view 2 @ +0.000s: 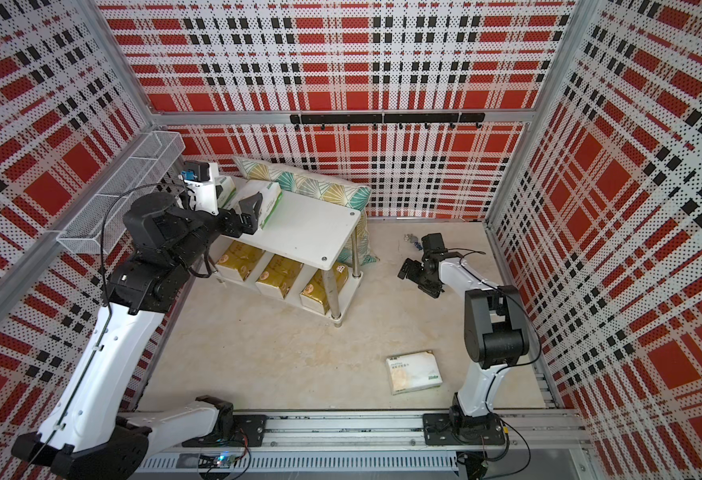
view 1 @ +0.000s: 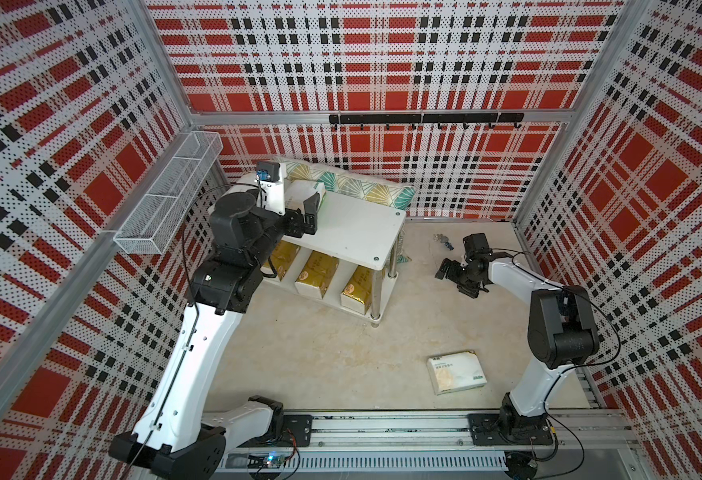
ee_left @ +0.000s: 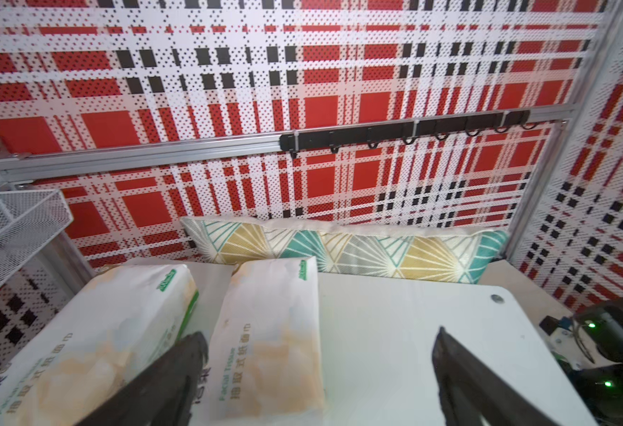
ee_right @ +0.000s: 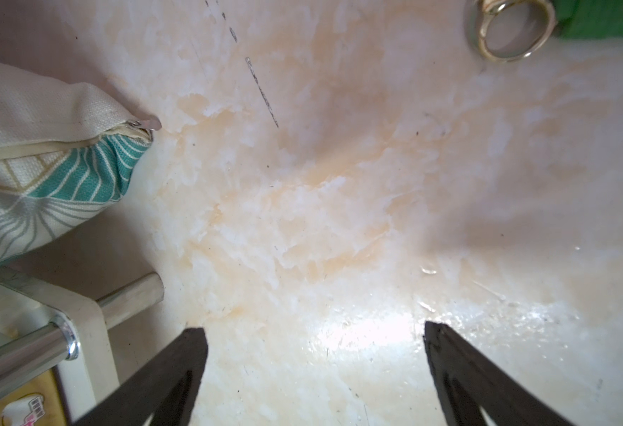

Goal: Place the tissue boxes on the shelf by color
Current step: Pick up the box of tissues from the center of the board.

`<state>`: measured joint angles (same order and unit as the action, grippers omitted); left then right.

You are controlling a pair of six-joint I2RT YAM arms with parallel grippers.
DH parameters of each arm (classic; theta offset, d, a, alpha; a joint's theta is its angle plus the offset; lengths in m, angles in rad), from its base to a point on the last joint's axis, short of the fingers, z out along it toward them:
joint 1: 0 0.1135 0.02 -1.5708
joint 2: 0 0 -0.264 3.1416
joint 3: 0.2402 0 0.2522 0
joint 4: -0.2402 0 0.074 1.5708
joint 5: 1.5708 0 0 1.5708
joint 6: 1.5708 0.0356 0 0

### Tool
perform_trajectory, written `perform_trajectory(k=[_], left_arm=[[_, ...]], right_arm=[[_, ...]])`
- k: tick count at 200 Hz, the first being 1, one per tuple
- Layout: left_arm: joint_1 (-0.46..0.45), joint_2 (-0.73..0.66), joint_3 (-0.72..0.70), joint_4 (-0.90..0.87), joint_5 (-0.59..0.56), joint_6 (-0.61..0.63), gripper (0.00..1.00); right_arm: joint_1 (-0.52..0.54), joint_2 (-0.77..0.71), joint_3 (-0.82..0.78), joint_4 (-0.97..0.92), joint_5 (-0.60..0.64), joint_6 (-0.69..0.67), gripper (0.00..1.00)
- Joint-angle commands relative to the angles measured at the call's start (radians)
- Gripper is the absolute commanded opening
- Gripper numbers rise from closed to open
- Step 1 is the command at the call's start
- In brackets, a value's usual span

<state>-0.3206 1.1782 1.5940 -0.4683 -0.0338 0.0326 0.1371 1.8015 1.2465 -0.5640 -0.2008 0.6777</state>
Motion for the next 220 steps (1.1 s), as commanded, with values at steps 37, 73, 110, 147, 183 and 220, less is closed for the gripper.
perform_trajectory(k=[37,73,110,147,183,220], left_arm=[[-0.387,-0.067,-0.083,0.091,-0.227,-0.086,0.99],[-0.652,-0.034,-0.13,0.112,-0.293,-0.049,0.99],[-0.82,0.05,-0.163,0.113,-0.314,-0.034,0.99],[-0.929,0.091,-0.273,0.141,-0.259,-0.028,0.99],[-0.94,0.107,-0.385,0.214,-0.158,-0.057,0.99],[-0.964,0.191,-0.466,0.255,-0.085,-0.065,0.99]], right_arm=[[-0.009,-0.008,0.031,-0.017,0.026,-0.007,1.0],[-0.017,-0.012,0.042,-0.028,0.029,-0.009,1.0],[-0.035,-0.022,0.038,-0.032,0.029,-0.015,1.0],[-0.072,-0.036,0.018,-0.031,0.025,-0.026,1.0],[-0.085,-0.037,0.009,-0.033,0.023,-0.032,1.0],[-0.092,-0.042,-0.001,-0.032,0.026,-0.031,1.0]])
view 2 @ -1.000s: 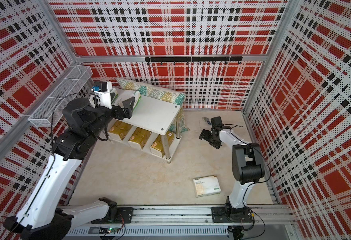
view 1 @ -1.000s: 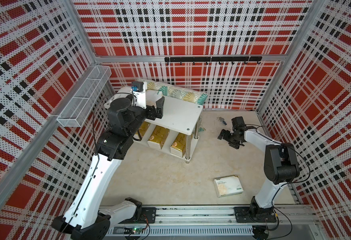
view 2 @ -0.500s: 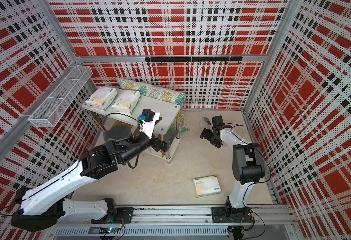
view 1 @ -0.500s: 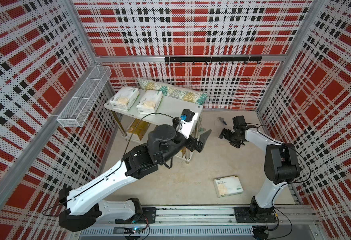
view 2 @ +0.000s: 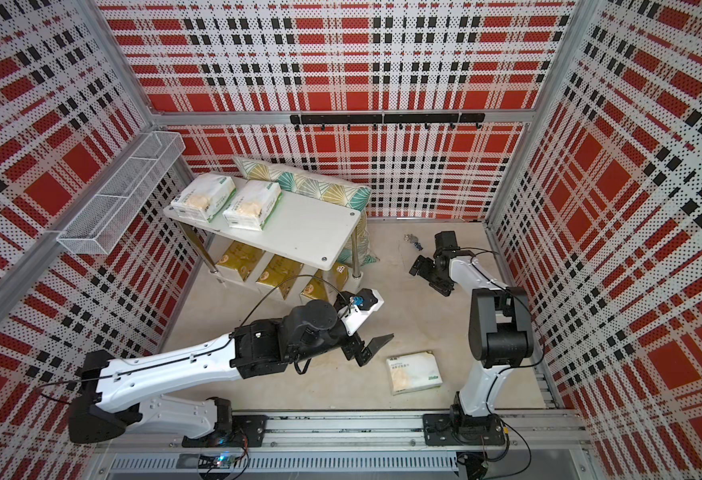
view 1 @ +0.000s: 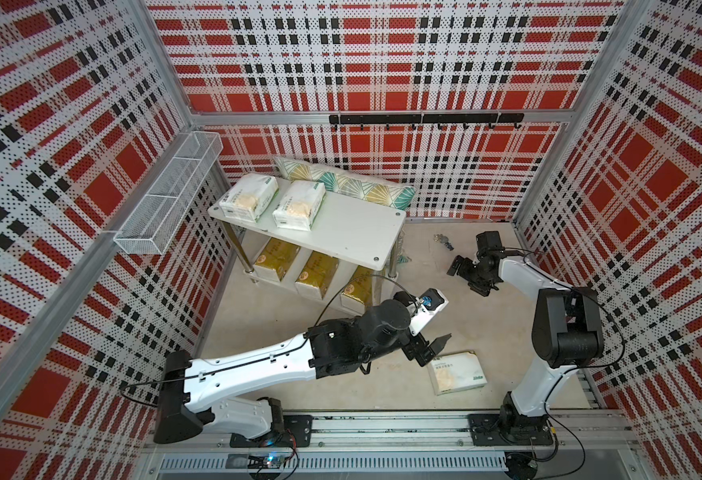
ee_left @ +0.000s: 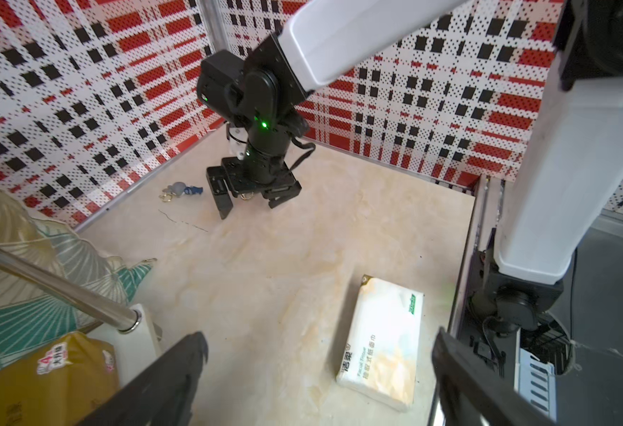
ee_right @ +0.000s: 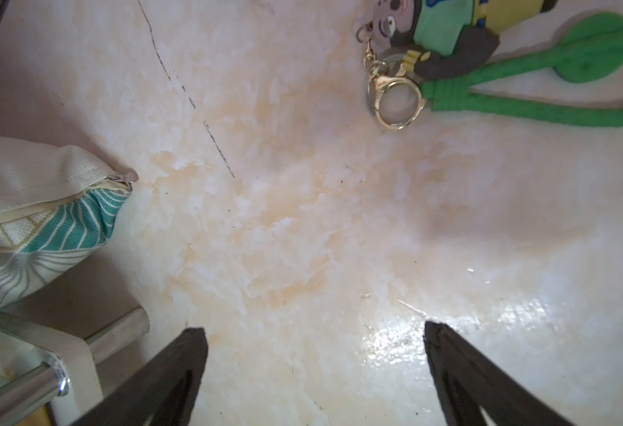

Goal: Place the tissue boxes on the shelf by color
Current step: Pick up the box of tissues from the center of the board.

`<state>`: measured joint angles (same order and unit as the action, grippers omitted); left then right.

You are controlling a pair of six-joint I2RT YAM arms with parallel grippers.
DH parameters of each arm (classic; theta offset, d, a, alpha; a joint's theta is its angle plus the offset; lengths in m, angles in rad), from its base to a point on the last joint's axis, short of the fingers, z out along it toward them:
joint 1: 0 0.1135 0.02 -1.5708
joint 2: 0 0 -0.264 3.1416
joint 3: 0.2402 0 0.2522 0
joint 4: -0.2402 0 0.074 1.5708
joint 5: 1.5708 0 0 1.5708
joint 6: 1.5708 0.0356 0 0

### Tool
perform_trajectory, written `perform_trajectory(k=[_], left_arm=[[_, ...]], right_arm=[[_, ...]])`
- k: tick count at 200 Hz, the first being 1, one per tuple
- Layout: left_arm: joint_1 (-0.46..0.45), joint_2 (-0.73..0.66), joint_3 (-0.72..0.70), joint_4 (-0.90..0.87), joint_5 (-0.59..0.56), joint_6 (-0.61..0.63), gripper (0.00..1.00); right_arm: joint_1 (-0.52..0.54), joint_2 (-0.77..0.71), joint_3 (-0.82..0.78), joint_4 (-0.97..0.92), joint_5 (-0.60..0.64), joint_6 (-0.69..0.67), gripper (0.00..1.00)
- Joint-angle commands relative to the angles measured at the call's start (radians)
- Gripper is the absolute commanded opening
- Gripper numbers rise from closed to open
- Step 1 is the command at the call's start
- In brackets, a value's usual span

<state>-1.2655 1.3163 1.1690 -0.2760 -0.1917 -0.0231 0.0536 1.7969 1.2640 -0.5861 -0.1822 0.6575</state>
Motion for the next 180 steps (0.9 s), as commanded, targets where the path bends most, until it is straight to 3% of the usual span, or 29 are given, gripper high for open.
perform_trajectory(k=[1,64,141,180], left_arm=[[-0.018,0.055,-0.042,0.064,0.075,-0.01,0.99],[-0.022,0.179,-0.181,0.198,0.212,-0.014,0.99],[-0.035,0.392,-0.166,0.252,0.11,0.007,0.99],[-0.034,0.438,-0.148,0.259,0.121,0.021,0.99]], right_arm=[[-0.008,-0.037,-0.018,-0.01,0.007,-0.011,1.0],[-0.018,-0.053,-0.035,-0.012,0.009,-0.016,1.0],[-0.02,-0.054,-0.038,-0.012,0.007,-0.022,1.0],[-0.02,-0.05,-0.04,-0.008,0.003,-0.022,1.0]])
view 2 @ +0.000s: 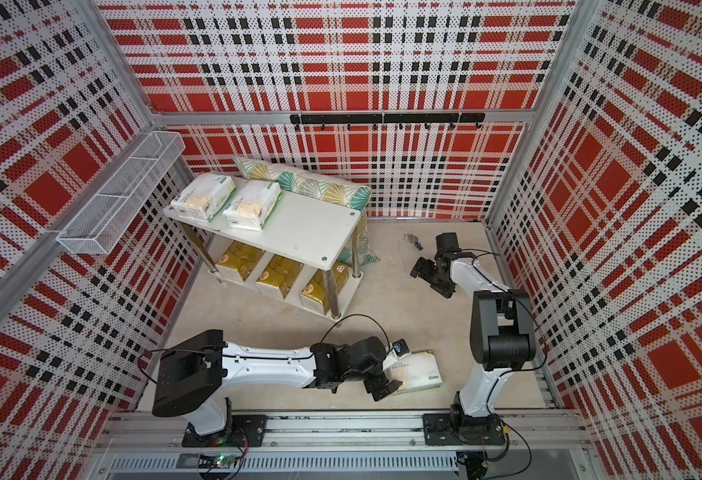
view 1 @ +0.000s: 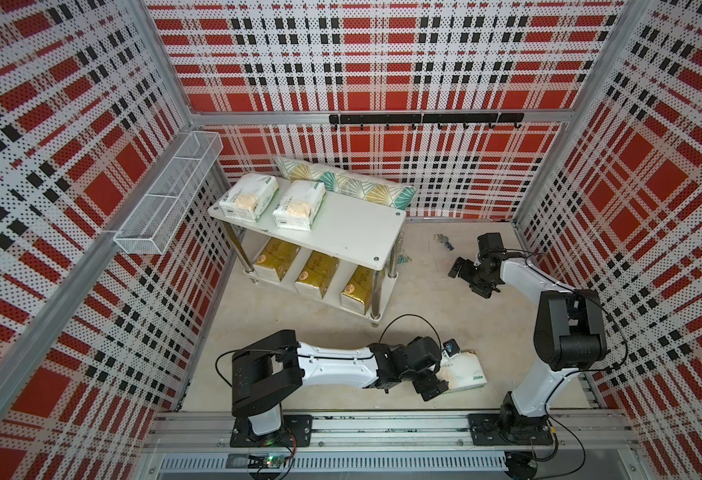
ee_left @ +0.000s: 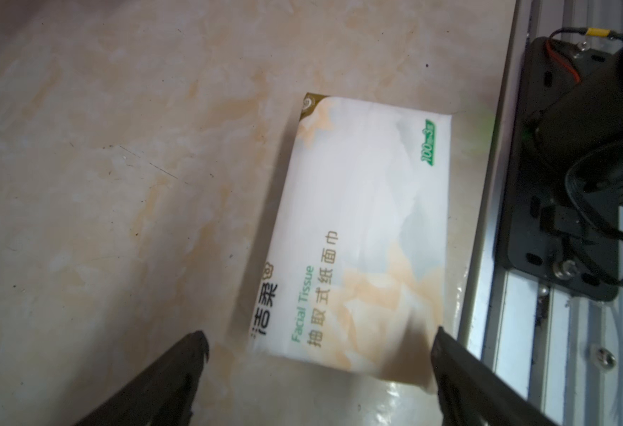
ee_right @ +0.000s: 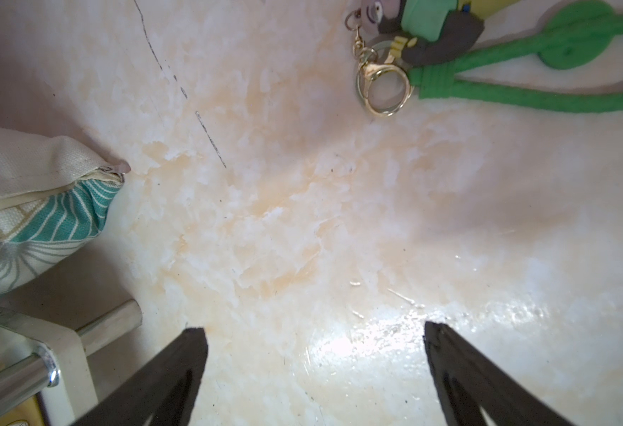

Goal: Place the tissue boxes on the shelf by color
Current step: Pick up the box of tissues from the center of the board.

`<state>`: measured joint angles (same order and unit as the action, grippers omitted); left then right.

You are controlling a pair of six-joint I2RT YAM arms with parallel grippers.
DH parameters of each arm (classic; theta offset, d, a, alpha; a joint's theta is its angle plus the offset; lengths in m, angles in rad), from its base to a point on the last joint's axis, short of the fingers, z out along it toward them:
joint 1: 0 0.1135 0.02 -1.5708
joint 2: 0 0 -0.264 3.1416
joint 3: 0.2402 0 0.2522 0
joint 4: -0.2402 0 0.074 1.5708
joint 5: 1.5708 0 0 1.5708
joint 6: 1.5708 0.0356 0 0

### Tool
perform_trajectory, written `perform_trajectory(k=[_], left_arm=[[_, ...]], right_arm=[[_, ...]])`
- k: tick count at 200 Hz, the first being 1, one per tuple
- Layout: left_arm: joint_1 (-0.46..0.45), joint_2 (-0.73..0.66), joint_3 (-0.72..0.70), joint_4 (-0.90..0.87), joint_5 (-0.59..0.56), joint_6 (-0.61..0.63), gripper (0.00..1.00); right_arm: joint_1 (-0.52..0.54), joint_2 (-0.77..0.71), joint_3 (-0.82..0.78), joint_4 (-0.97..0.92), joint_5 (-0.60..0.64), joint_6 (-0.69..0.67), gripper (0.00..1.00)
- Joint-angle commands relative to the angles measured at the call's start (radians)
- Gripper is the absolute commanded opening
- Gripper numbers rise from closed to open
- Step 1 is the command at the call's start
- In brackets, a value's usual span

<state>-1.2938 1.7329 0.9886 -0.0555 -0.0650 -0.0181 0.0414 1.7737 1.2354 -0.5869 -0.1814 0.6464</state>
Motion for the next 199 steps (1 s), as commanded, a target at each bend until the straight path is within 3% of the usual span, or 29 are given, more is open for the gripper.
perform_trajectory(k=[1,87,199], left_arm=[[-0.006,0.022,0.032,0.04,-0.006,0.016,0.99],[-0.013,0.017,0.041,0.038,0.05,0.018,0.99],[-0.03,0.112,0.065,0.014,0.001,0.029,0.99]], right_arm=[[-0.008,-0.026,-0.011,-0.007,0.002,-0.011,1.0],[-0.009,-0.017,-0.018,0.001,-0.006,-0.011,1.0],[-0.009,-0.014,-0.025,0.01,-0.013,-0.008,1.0]])
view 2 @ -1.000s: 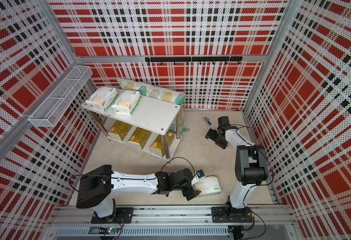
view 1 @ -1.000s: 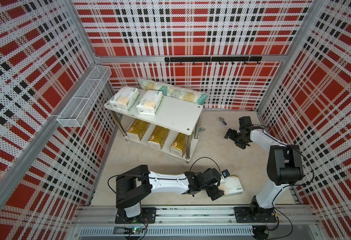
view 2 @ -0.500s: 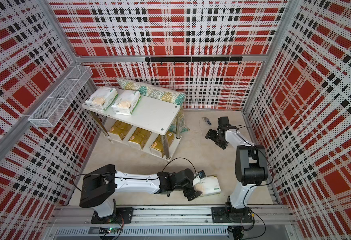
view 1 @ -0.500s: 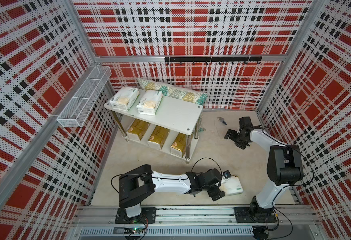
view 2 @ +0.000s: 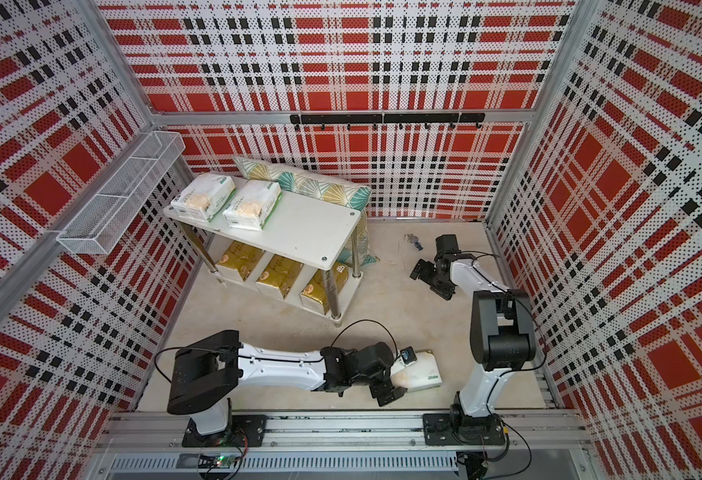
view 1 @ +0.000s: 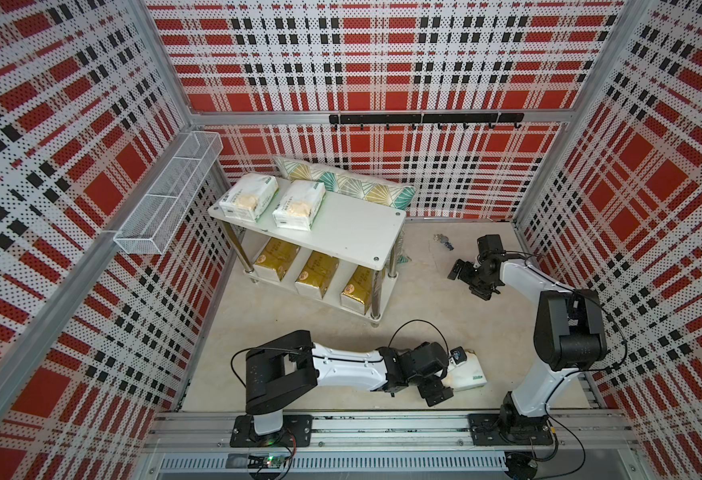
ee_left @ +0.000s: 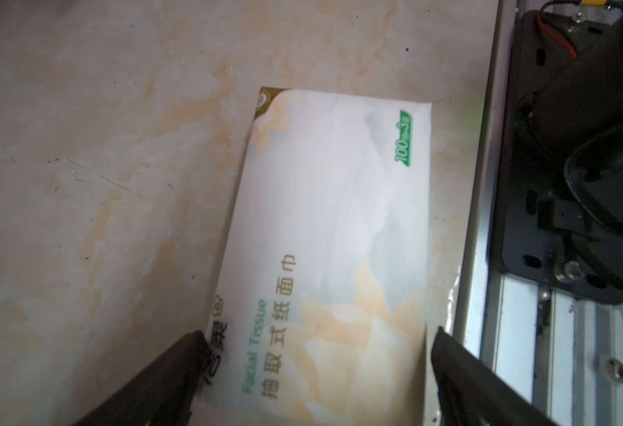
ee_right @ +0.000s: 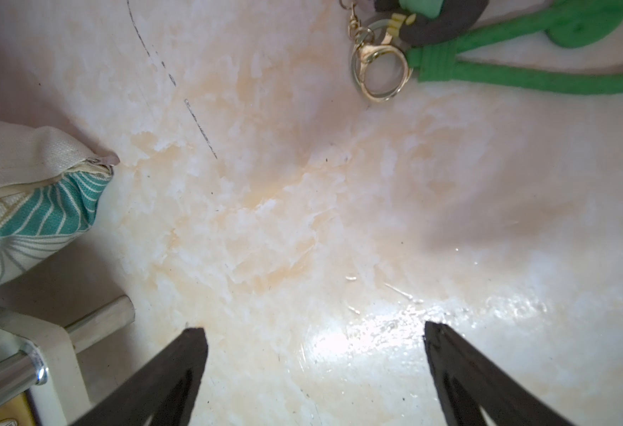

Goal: Place the tissue boxes on the shelf by color
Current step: Pick up the box of tissues from the center of the board.

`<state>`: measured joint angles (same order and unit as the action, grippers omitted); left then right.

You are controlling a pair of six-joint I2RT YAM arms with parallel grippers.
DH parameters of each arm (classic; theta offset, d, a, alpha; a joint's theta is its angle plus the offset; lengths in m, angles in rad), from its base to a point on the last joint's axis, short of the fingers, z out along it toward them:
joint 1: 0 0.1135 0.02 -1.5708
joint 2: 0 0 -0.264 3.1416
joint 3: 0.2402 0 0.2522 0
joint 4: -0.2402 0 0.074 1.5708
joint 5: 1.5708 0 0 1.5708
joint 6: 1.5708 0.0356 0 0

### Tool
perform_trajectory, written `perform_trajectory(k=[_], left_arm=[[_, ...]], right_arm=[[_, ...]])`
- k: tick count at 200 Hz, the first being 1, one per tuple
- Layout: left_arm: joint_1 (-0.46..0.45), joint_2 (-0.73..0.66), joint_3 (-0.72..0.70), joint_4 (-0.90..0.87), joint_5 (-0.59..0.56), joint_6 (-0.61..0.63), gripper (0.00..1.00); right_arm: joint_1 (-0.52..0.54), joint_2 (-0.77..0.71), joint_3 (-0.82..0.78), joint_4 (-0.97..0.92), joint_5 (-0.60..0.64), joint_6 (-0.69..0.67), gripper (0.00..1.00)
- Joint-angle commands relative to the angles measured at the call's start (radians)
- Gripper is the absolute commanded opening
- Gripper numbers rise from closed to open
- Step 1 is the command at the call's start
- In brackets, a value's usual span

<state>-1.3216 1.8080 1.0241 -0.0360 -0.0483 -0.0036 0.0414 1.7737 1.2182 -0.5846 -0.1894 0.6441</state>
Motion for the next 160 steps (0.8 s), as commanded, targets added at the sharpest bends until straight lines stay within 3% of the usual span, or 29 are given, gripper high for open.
perform_trajectory(k=[1,32,137,160], left_arm=[[-0.002,0.038,0.029,-0.006,-0.018,0.014,0.99],[-0.003,0.061,0.024,0.011,-0.06,0.018,0.99],[0.002,0.078,-0.031,0.122,-0.052,0.023,1.0],[0.008,0.061,-0.048,0.145,-0.038,0.024,0.9]], right_arm=[[-0.008,-0.014,-0.009,0.008,-0.005,-0.006,1.0],[-0.009,-0.014,-0.014,0.013,-0.007,-0.009,1.0],[-0.008,-0.014,-0.022,0.017,-0.01,-0.011,1.0],[-0.009,-0.014,-0.022,0.017,-0.01,-0.012,1.0]])
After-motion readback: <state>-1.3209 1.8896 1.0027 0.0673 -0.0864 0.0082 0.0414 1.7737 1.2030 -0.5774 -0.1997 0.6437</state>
